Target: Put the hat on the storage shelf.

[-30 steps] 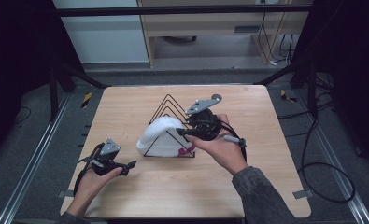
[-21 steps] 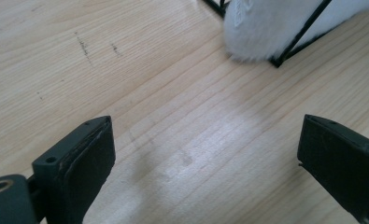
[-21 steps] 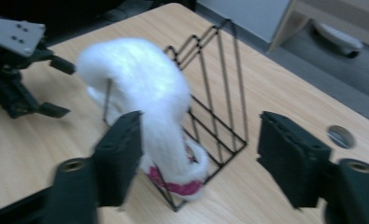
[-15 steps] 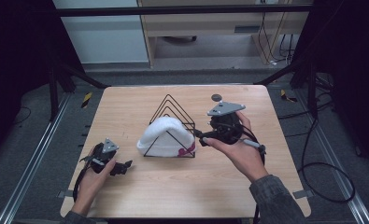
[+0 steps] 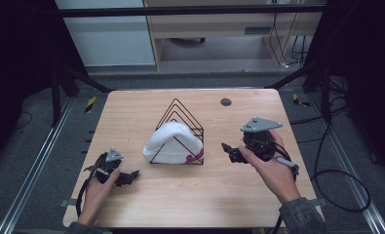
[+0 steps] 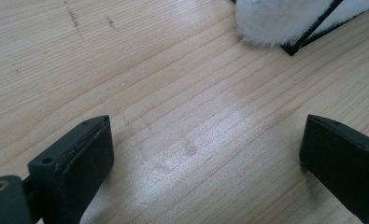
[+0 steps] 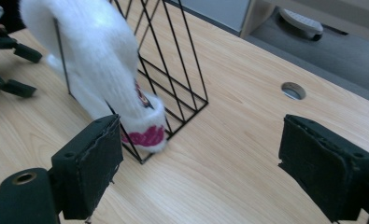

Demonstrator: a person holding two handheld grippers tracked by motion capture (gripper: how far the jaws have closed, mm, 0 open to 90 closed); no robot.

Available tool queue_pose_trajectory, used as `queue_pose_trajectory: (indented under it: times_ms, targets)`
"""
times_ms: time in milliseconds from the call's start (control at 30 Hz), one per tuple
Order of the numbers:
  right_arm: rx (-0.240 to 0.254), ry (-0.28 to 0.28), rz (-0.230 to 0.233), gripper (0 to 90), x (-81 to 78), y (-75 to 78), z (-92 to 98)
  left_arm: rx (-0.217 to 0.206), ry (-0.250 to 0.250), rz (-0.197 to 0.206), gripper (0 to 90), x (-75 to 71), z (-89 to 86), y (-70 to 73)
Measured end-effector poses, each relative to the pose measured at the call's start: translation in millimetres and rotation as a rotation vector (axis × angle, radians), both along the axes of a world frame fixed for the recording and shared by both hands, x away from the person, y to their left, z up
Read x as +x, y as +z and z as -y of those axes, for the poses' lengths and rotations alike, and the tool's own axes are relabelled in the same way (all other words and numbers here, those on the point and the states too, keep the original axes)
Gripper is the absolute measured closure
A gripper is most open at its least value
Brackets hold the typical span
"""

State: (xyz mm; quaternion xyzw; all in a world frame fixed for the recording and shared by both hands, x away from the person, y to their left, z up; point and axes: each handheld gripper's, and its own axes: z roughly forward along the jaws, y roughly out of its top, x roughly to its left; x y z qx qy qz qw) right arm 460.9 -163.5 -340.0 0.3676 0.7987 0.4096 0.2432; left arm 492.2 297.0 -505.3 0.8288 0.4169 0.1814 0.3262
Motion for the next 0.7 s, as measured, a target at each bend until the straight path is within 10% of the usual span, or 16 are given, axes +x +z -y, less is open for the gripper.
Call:
queue_pose_trajectory:
  times_ms: [700]
  targets:
    - [-0.002, -0.107, -0.048, 13.6, -35.7, -38.9, 63.9, -0.018, -0.007, 0.017, 0.0, 0.0, -1.5, -2.9]
